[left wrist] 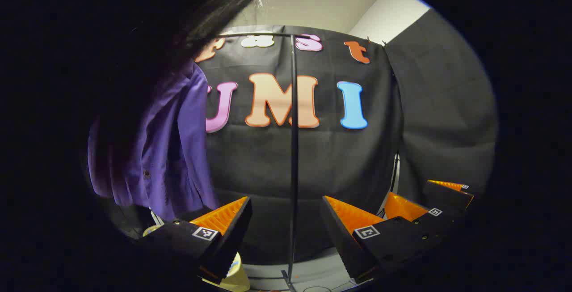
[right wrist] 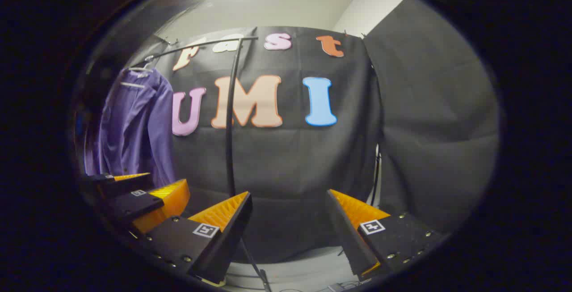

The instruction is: Grasp the clothes on the hanger with both hands and then place them into the laundry hamper below.

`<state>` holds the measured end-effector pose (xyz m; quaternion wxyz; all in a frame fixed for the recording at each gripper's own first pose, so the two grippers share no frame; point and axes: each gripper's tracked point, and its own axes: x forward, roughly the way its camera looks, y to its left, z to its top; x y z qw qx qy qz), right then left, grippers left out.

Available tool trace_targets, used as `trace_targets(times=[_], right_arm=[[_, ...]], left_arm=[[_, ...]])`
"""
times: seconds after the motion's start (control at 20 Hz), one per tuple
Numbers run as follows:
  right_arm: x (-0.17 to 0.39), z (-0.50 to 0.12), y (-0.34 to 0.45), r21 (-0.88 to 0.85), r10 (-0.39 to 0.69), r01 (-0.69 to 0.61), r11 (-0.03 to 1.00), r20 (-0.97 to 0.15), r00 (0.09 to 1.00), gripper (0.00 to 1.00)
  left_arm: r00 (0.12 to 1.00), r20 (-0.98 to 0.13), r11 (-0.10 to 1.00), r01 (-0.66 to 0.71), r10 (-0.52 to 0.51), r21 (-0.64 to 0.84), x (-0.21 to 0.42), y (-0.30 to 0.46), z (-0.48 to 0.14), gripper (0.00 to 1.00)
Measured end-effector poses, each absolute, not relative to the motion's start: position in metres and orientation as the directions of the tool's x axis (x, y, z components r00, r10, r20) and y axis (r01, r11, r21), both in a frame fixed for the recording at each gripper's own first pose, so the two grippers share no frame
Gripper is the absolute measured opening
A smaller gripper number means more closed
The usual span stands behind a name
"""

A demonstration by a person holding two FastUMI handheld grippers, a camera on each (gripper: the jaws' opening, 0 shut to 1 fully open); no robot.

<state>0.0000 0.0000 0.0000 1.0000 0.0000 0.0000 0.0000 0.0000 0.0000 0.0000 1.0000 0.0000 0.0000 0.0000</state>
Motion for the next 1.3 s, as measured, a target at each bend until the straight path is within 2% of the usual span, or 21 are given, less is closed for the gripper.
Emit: trace_targets(times=[0.05, 0.1, 0.15, 0.2, 0.3, 0.35, 0.4, 0.45, 0.5, 0.55, 0.6, 0.9, 1.05, 1.1, 1.15, 1.2, 1.25, 1.3], right_arm=[[0.004, 0.027, 0.015, 0.015, 0.012, -0.011, 1.000, -0.009, 1.000, 0.98], [0.006, 0.056, 0.030, 0.026, 0.019, -0.019, 1.000, -0.016, 1.000, 0.94], [0.009, 0.084, 0.045, 0.032, 0.017, -0.017, 0.999, -0.023, 1.000, 0.94], [0.010, 0.111, 0.062, 0.024, 0.024, -0.023, 0.999, -0.026, 0.999, 0.98], [0.008, 0.161, 0.097, -0.003, 0.034, -0.034, 0.999, -0.032, 0.999, 0.98], [0.005, 0.183, 0.118, -0.010, 0.051, -0.051, 0.999, -0.037, 0.998, 0.94], [0.001, 0.203, 0.138, -0.016, 0.064, -0.065, 0.998, -0.039, 0.997, 0.98], [-0.004, 0.223, 0.159, -0.010, 0.082, -0.082, 0.997, -0.040, 0.996, 0.98], [-0.008, 0.241, 0.179, 0.006, 0.097, -0.097, 0.995, -0.034, 0.995, 0.94], [-0.012, 0.257, 0.201, 0.020, 0.115, -0.115, 0.993, -0.024, 0.993, 0.98], [-0.016, 0.270, 0.222, 0.031, 0.134, -0.133, 0.991, -0.026, 0.991, 0.98], [-0.046, 0.309, 0.317, 0.019, 0.224, -0.225, 0.974, 0.013, 0.974, 1.00], [-0.065, 0.324, 0.348, 0.016, 0.265, -0.265, 0.964, 0.036, 0.964, 0.98], [-0.070, 0.328, 0.353, 0.006, 0.272, -0.272, 0.962, 0.042, 0.962, 0.93], [-0.076, 0.332, 0.358, -0.007, 0.279, -0.279, 0.960, 0.046, 0.959, 0.93], [-0.080, 0.335, 0.362, -0.018, 0.284, -0.283, 0.959, 0.049, 0.958, 0.98], [-0.085, 0.340, 0.364, -0.023, 0.281, -0.280, 0.960, 0.056, 0.958, 0.94], [-0.088, 0.344, 0.363, -0.023, 0.278, -0.277, 0.961, 0.065, 0.958, 0.99]], left_arm=[[1.000, -0.017, 1.000, -0.009, 0.008, -0.019, 0.000, 0.012, 0.022, 0.95], [0.999, -0.037, 0.999, -0.013, 0.012, -0.042, 0.000, 0.026, 0.048, 0.94], [0.998, -0.056, 0.998, -0.024, 0.021, -0.060, 0.001, 0.039, 0.074, 0.95], [0.997, -0.065, 0.997, -0.037, 0.033, -0.069, -0.001, 0.056, 0.102, 0.95], [0.995, -0.051, 0.996, -0.083, 0.081, -0.043, -0.003, 0.101, 0.158, 0.95], [0.995, -0.035, 0.995, -0.098, 0.097, -0.023, -0.004, 0.126, 0.187, 0.96], [0.994, -0.017, 0.994, -0.109, 0.109, -0.004, -0.007, 0.147, 0.212, 0.95], [0.993, -0.016, 0.993, -0.120, 0.121, 0.016, -0.012, 0.166, 0.231, 0.92], [0.991, -0.016, 0.990, -0.134, 0.135, 0.031, -0.015, 0.184, 0.248, 0.95], [0.989, -0.025, 0.988, -0.147, 0.148, 0.038, -0.019, 0.202, 0.259, 0.92], [0.986, -0.025, 0.985, -0.162, 0.164, 0.049, -0.023, 0.223, 0.275, 0.92], [0.972, -0.004, 0.968, -0.232, 0.234, 0.095, -0.057, 0.302, 0.318, 0.92], [0.963, -0.001, 0.957, -0.266, 0.268, 0.115, -0.082, 0.331, 0.322, 0.92], [0.963, 0.000, 0.956, -0.269, 0.271, 0.118, -0.087, 0.336, 0.325, 0.92], [0.962, 0.000, 0.955, -0.272, 0.274, 0.118, -0.091, 0.339, 0.325, 0.92], [0.962, -0.007, 0.956, -0.270, 0.272, 0.113, -0.094, 0.341, 0.325, 0.92], [0.964, -0.009, 0.959, -0.264, 0.266, 0.105, -0.097, 0.341, 0.326, 0.92], [0.966, -0.005, 0.962, -0.257, 0.258, 0.096, -0.099, 0.339, 0.328, 0.92]])
